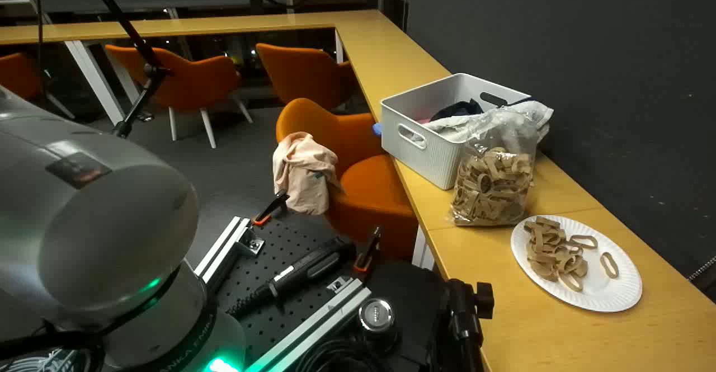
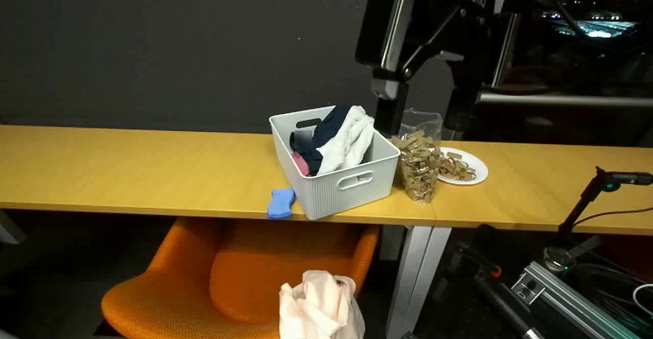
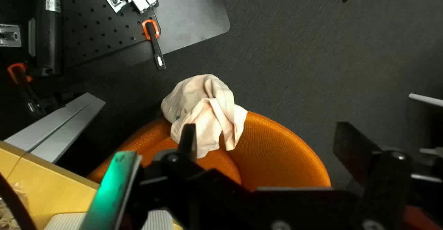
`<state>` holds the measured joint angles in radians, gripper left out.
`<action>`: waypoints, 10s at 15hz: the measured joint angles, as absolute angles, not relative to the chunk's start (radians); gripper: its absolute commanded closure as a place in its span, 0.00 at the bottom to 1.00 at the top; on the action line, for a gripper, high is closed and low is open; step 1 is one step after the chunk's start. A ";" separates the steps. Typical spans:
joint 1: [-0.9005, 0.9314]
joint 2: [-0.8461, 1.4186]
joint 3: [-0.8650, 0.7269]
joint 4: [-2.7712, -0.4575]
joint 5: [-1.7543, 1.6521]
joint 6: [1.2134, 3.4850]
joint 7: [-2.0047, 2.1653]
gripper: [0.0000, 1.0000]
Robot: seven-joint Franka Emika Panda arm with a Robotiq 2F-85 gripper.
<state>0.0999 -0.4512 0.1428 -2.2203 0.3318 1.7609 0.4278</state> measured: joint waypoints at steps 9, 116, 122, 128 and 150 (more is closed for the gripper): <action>0.100 -0.451 0.143 -2.220 0.332 1.762 0.428 0.00; -0.319 0.797 -0.385 -1.915 0.203 2.832 0.694 0.32; -0.319 0.804 -0.385 -1.890 0.224 2.832 0.690 0.79; -0.320 0.790 -0.389 -1.888 0.225 2.830 0.689 1.00; -0.152 0.149 -0.415 -2.010 0.029 2.524 0.668 0.98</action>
<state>-0.1521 0.1490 -0.4155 -2.0099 0.0294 2.5240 0.6679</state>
